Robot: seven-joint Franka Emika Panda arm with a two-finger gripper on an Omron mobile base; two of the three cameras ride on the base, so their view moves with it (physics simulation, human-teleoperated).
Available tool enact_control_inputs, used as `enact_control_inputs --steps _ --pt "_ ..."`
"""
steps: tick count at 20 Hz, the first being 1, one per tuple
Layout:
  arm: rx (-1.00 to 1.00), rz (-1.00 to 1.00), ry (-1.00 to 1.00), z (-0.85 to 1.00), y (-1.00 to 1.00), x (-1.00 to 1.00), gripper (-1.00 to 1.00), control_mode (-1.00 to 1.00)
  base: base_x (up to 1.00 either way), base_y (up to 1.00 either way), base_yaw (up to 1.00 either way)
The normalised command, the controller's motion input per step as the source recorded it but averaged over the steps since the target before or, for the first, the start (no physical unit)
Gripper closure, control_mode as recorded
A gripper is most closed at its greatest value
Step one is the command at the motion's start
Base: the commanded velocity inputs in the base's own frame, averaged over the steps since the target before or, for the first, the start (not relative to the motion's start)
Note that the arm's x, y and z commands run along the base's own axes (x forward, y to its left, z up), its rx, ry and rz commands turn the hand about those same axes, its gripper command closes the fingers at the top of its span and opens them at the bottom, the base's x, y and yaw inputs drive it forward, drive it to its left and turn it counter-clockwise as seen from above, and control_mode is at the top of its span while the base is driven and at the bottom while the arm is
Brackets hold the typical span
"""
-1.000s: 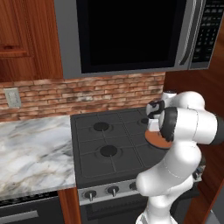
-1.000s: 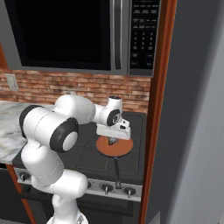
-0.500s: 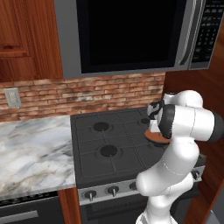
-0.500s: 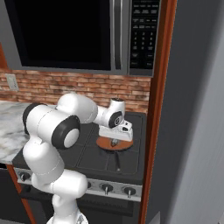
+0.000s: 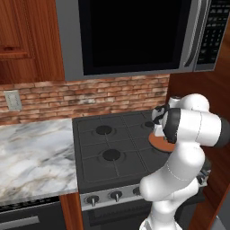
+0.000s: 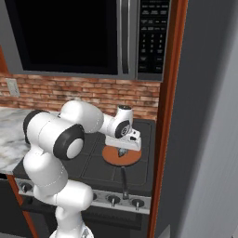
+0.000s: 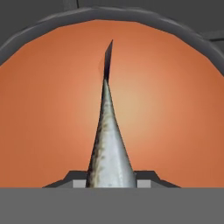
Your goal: Retrieve the fish from the fridge and place it on the saucepan with marinade on the stove.
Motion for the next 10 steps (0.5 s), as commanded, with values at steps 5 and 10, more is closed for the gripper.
enact_control_inputs --steps 5,10 --pt "0.00 0.00 0.00 0.00 0.00 0.00 -1.00 -1.00 0.00 0.00 0.00" --pt "0.00 0.00 0.00 0.00 0.00 0.00 -1.00 -1.00 0.00 0.00 0.00"
